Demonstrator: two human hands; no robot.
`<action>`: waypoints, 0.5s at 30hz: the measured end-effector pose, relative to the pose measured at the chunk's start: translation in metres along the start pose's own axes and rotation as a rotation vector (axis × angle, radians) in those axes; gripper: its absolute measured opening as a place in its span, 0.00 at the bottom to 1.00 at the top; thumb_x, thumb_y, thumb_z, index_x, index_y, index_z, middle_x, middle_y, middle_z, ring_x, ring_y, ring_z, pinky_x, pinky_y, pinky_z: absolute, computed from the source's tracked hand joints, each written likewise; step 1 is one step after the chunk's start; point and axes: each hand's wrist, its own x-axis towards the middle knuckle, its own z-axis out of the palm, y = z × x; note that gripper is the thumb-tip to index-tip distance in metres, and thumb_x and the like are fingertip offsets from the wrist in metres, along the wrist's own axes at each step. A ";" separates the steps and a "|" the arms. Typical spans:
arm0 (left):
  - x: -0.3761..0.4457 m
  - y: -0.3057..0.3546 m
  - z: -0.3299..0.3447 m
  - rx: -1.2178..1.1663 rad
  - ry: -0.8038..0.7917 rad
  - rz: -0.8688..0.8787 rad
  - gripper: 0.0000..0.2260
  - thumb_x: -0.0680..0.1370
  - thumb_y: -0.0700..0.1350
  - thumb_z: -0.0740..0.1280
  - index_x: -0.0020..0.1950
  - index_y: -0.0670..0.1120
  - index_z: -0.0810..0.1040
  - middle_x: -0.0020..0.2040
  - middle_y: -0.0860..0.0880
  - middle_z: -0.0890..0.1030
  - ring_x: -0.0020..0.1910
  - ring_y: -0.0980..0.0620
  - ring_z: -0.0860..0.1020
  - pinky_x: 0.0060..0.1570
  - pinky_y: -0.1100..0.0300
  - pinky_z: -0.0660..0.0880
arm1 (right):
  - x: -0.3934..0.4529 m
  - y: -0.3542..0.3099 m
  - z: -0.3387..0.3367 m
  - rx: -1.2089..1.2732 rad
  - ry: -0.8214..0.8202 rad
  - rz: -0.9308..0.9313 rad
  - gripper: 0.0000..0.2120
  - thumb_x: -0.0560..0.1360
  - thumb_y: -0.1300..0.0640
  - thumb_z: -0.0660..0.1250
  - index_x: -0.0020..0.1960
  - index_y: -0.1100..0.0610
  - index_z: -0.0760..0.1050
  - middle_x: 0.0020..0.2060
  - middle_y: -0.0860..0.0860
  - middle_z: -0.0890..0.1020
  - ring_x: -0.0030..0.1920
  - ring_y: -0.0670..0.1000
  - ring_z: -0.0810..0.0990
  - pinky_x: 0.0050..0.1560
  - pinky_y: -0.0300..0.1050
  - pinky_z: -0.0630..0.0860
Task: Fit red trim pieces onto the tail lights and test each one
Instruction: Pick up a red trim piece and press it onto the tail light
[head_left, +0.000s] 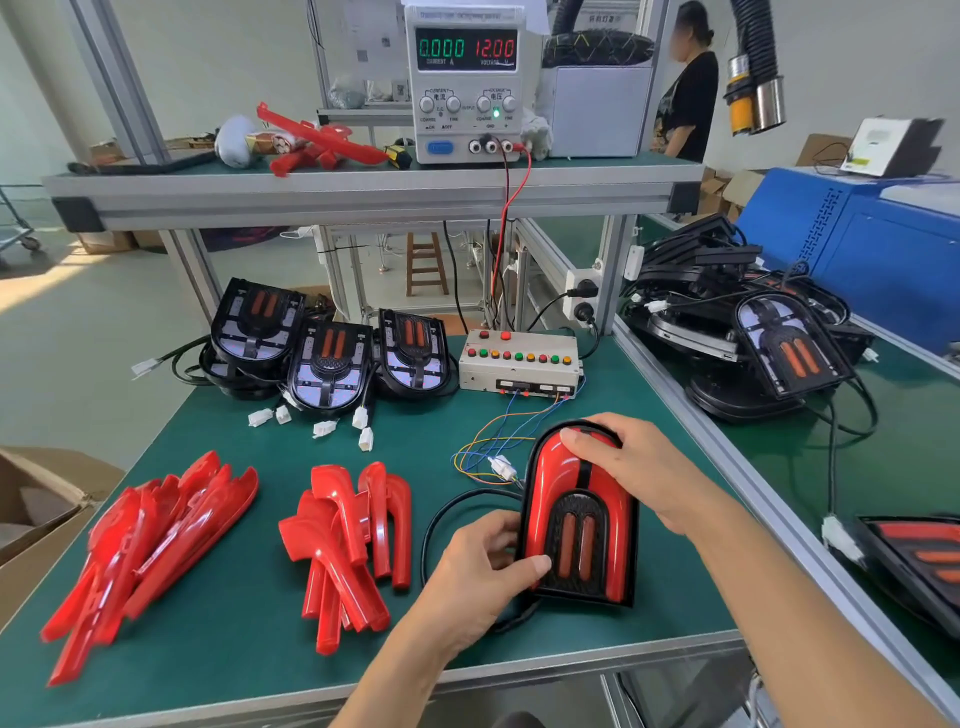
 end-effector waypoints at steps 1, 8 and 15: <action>0.000 0.001 0.000 0.004 0.000 0.001 0.17 0.71 0.49 0.74 0.59 0.49 0.81 0.56 0.53 0.85 0.60 0.54 0.81 0.67 0.49 0.74 | 0.001 0.001 0.001 0.079 -0.012 0.036 0.11 0.76 0.45 0.74 0.54 0.50 0.84 0.48 0.48 0.88 0.50 0.50 0.87 0.54 0.46 0.82; 0.002 -0.002 -0.003 0.032 -0.028 -0.006 0.18 0.69 0.51 0.76 0.58 0.51 0.81 0.55 0.53 0.86 0.58 0.53 0.82 0.67 0.50 0.75 | 0.006 -0.005 0.000 0.325 -0.129 0.147 0.11 0.74 0.57 0.77 0.55 0.56 0.83 0.48 0.56 0.88 0.45 0.53 0.87 0.44 0.44 0.82; -0.001 -0.001 -0.004 0.021 -0.053 -0.003 0.18 0.70 0.46 0.76 0.59 0.51 0.80 0.56 0.52 0.86 0.56 0.52 0.83 0.65 0.50 0.76 | 0.004 -0.006 0.000 0.339 -0.141 0.129 0.12 0.73 0.58 0.77 0.55 0.56 0.83 0.49 0.56 0.88 0.46 0.54 0.87 0.46 0.46 0.83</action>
